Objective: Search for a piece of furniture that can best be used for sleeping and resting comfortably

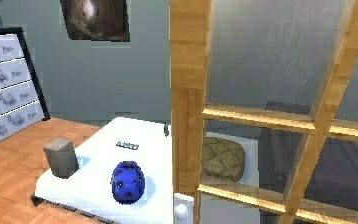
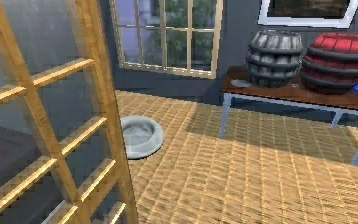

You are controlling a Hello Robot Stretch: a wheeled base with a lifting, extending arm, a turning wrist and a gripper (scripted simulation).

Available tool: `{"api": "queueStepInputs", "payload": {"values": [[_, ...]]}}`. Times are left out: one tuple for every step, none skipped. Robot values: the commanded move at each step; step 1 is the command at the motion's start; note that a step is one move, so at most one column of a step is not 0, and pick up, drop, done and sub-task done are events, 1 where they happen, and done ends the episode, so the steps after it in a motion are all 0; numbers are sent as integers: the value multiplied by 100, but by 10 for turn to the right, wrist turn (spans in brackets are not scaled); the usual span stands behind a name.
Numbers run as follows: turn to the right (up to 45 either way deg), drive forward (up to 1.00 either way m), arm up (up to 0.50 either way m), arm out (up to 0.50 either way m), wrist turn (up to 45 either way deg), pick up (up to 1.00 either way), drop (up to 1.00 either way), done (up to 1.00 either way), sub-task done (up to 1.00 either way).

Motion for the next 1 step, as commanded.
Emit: {"api": "queueStepInputs", "payload": {"values": [[0,0,0,0,0,0,0,100,0]]}}
